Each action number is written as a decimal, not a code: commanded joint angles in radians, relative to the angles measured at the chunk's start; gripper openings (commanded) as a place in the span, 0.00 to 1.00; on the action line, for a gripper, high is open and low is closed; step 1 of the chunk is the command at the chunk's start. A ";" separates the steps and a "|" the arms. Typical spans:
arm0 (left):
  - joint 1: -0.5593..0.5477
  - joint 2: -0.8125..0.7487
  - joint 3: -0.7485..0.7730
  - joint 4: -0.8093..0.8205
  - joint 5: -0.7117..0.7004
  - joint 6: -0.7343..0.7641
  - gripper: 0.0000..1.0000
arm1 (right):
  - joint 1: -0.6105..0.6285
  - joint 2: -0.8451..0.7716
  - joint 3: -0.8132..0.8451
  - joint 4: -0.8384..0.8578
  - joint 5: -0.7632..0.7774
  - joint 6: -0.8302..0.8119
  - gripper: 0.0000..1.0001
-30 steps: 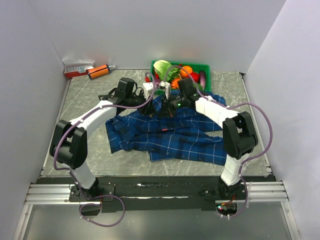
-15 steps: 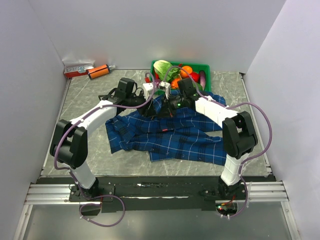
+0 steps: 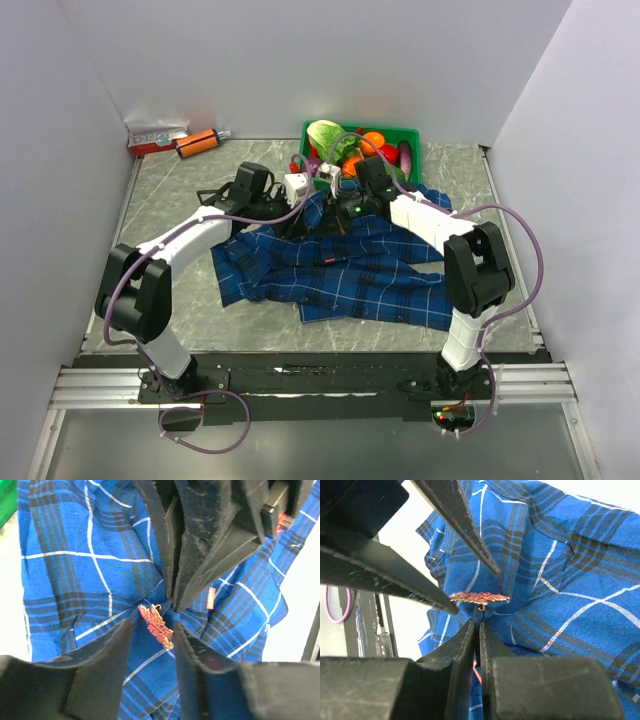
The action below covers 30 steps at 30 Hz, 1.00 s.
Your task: Remove the brooch from the garment
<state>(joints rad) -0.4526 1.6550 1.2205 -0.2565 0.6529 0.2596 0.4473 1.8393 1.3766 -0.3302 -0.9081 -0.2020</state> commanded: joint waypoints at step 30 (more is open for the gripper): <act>-0.008 0.060 0.059 -0.069 0.047 0.061 0.04 | 0.005 0.021 0.050 -0.012 -0.023 0.000 0.15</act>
<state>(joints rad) -0.4534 1.7138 1.2312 -0.3157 0.6548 0.2993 0.4473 1.8545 1.3876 -0.3435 -0.9112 -0.2020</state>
